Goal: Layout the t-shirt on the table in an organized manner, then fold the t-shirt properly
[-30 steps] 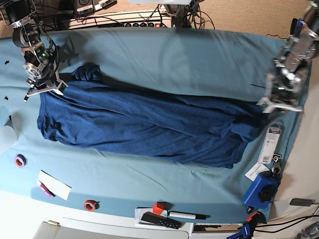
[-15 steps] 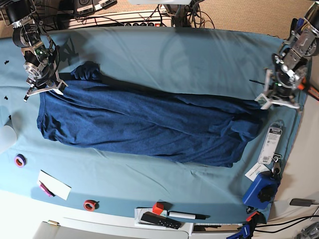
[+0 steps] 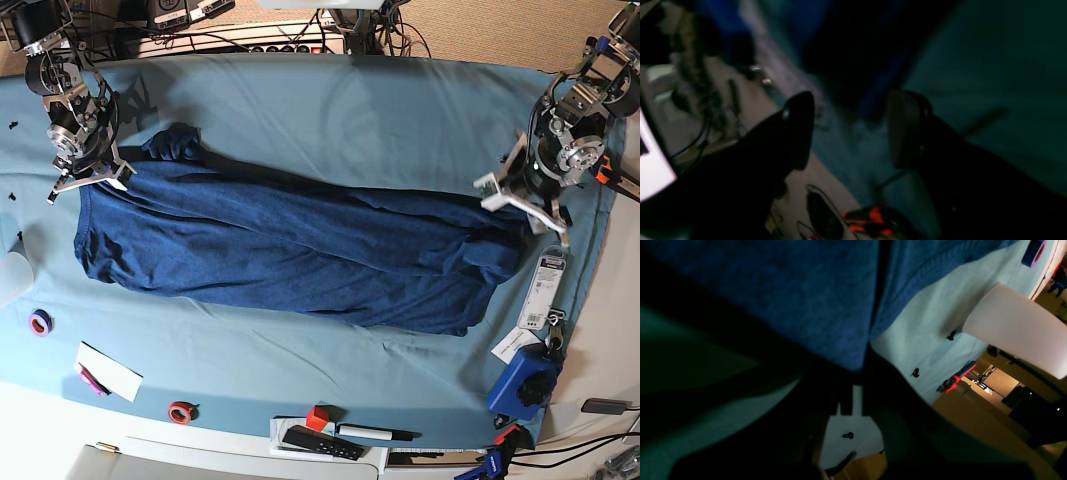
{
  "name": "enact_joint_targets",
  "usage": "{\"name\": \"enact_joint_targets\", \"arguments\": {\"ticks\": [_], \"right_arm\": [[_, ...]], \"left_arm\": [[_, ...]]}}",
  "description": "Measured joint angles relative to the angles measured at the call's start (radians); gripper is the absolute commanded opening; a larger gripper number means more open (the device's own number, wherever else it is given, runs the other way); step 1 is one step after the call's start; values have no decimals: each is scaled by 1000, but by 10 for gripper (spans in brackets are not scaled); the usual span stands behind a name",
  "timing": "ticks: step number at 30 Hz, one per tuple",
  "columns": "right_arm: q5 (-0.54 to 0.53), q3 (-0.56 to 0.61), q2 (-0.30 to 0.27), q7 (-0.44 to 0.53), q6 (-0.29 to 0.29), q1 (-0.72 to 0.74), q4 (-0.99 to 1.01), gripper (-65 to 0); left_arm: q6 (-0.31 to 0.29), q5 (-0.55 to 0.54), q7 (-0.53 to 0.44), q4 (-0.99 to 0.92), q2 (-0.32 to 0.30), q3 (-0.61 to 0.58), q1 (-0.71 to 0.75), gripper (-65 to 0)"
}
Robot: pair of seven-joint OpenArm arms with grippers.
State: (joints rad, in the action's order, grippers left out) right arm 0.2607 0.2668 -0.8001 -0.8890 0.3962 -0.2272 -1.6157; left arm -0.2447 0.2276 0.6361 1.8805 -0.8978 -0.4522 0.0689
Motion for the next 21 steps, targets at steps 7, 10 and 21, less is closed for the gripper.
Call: {"name": "enact_joint_targets", "arguments": {"ticks": [7,10,21], "right_arm": [[0,0,0,0,0,0,0,-650],[0,0,0,0,0,0,0,-650],[0,0,0,0,0,0,0,-650]], "left_arm": [[-18,-4,-151,0,0,0,0,-268],[5,24,-185,0,3,0,0,-267],[99,113,-247,-187,28,1,-6,-268]]}}
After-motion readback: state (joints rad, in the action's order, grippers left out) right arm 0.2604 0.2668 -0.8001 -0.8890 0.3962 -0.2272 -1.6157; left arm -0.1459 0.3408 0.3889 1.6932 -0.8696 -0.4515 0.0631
